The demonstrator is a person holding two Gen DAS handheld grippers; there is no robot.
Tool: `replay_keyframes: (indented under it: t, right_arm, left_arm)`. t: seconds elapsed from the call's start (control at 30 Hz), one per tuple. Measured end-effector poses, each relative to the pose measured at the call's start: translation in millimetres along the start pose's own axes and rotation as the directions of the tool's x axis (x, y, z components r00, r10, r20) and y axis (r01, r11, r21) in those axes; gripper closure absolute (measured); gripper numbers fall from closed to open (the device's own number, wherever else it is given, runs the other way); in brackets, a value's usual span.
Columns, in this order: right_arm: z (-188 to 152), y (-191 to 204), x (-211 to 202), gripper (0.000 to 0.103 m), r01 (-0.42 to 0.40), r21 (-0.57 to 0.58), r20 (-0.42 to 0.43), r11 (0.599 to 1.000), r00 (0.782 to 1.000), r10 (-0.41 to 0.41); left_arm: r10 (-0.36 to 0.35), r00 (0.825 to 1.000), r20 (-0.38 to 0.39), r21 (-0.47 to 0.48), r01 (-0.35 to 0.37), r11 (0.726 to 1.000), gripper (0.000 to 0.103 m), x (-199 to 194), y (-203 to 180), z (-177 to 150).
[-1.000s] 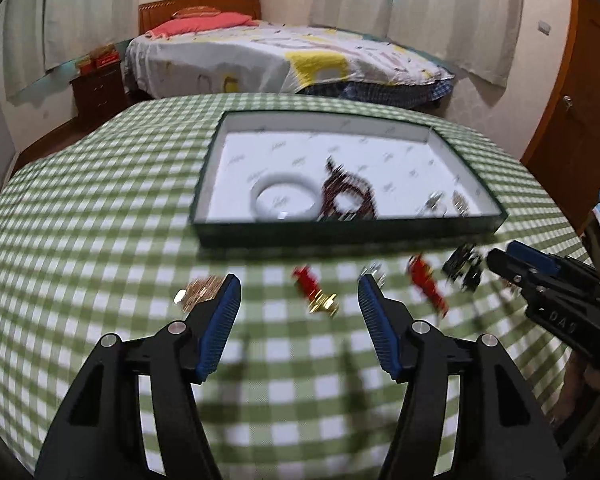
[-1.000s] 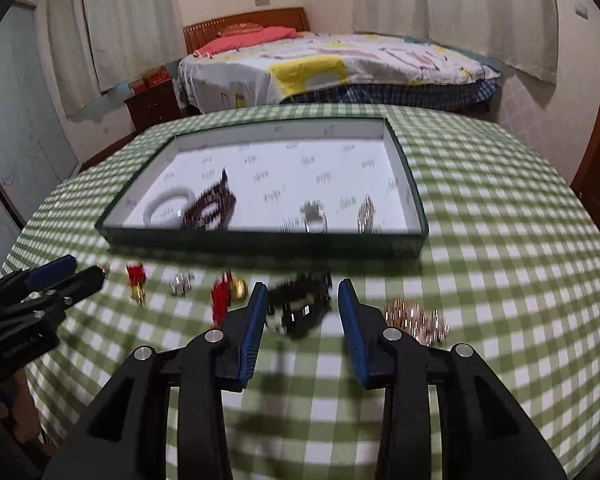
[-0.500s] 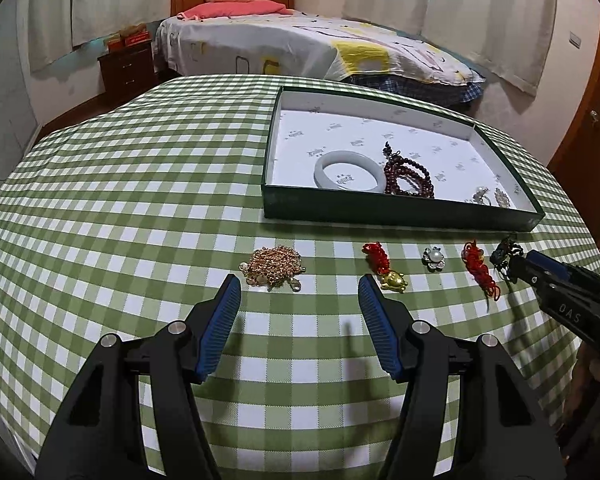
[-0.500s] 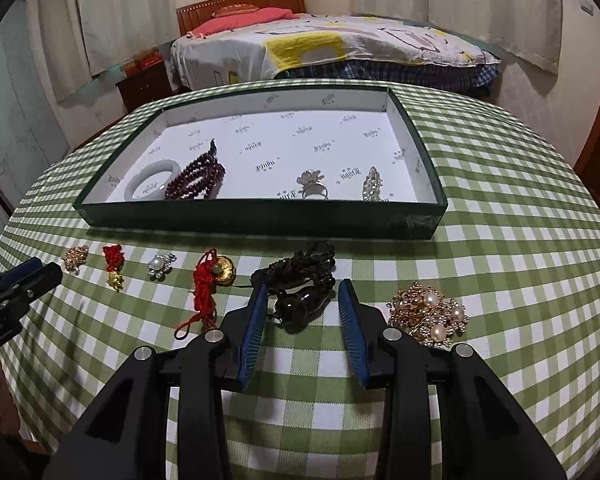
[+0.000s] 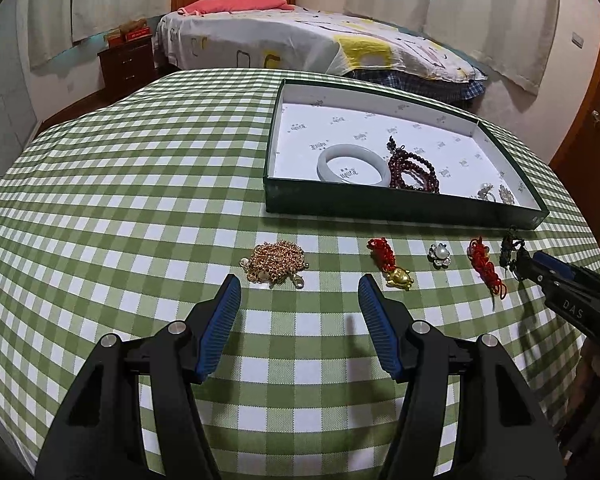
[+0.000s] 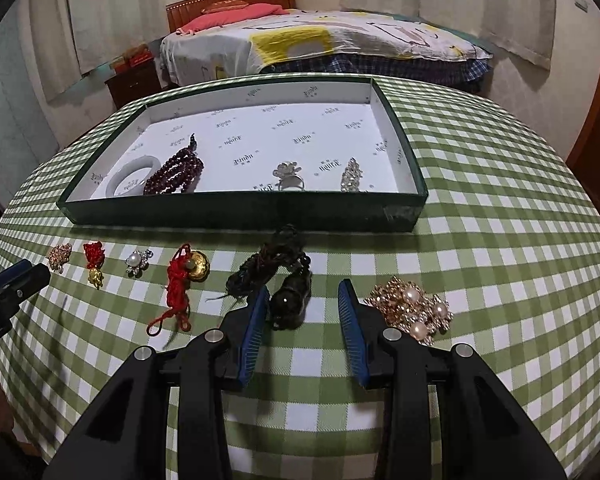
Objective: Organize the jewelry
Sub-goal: 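Withdraw both tools from the box toward the remaining jewelry, then grasp the gold chain with the left tool while the right tool grasps the black beaded tassel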
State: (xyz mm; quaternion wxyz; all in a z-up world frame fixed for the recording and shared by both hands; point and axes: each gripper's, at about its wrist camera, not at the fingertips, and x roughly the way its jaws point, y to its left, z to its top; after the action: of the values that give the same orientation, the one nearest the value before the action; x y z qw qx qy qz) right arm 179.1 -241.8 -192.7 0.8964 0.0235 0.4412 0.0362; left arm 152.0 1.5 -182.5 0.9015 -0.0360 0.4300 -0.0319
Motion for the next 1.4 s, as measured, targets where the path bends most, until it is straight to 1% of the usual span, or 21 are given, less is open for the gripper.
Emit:
replay_keyframes:
  t: [0.07, 0.13, 0.23, 0.43, 0.67, 0.73, 0.93, 1.1, 1.2, 1.23, 1.3, 1.4]
  right_arm:
    - [0.7, 1.1, 1.1, 0.068, 0.005, -0.007, 0.002, 1.0, 1.0, -0.005]
    - [0.1, 0.4, 1.9, 0.074, 0.004, -0.009, 0.002, 1.0, 1.0, -0.004]
    - [-0.6, -0.5, 1.5, 0.077, 0.001, -0.004, 0.0, 1.0, 1.0, -0.001]
    - [3.1, -3.6, 0.0, 0.077, -0.01, 0.012, 0.006, 1.0, 1.0, 0.01]
    - [4.1, -1.5, 4.8, 0.077, -0.011, 0.0, 0.001, 1.0, 1.0, 0.011]
    - [3.4, -1.4, 4.4, 0.085, -0.019, -0.001, 0.001, 1.0, 1.0, 0.019]
    - [-0.2, -3.4, 1.6, 0.085, -0.023, -0.001, -0.001, 1.0, 1.0, 0.023]
    - [-2.6, -5.8, -0.2, 0.085, -0.033, 0.005, -0.002, 0.999, 0.999, 0.033]
    - [-3.0, -6.3, -0.6, 0.085, -0.036, 0.002, -0.002, 0.999, 0.999, 0.036]
    - [-3.0, -6.4, -0.6, 0.085, -0.037, 0.001, -0.002, 0.999, 0.999, 0.037]
    - [-3.1, -7.1, -0.5, 0.085, -0.04, 0.003, -0.001, 0.999, 0.999, 0.04]
    - [-3.1, -7.0, 0.0, 0.085, -0.043, 0.005, 0.001, 0.999, 0.999, 0.043]
  left_arm:
    - [0.0, 1.0, 0.001, 0.003, 0.0, 1.0, 0.043, -0.3, 0.5, 0.1]
    - [0.0, 1.0, 0.002, 0.006, 0.0, 1.0, 0.043, -0.1, 0.5, -0.3]
    - [0.0, 1.0, -0.001, 0.008, 0.0, 1.0, 0.043, 0.6, 0.6, -0.4]
    - [0.004, 1.0, -0.005, 0.008, -0.004, 1.0, 0.043, 2.1, 1.4, -0.3]
    - [0.01, 1.0, -0.009, 0.012, -0.01, 1.0, 0.043, 4.6, 2.3, -0.3]
    - [0.013, 1.0, -0.011, 0.014, -0.013, 1.0, 0.043, 5.4, 3.1, -0.5]
    - [0.028, 1.0, -0.012, 0.014, -0.028, 1.0, 0.043, 7.7, 8.7, 1.7]
    - [0.046, 0.999, -0.018, 0.036, -0.045, 0.998, 0.044, 15.9, 13.3, 9.3]
    - [0.043, 0.998, -0.044, 0.042, -0.041, 0.998, 0.054, 26.5, 16.7, 13.5]
    - [0.037, 0.998, -0.056, 0.042, -0.034, 0.999, 0.059, 29.5, 17.1, 14.5]
    - [0.033, 0.998, -0.054, 0.06, -0.03, 0.998, 0.062, 31.5, 16.4, 15.6]
    - [0.023, 0.998, -0.053, 0.098, -0.018, 0.995, 0.073, 32.8, 12.8, 15.9]
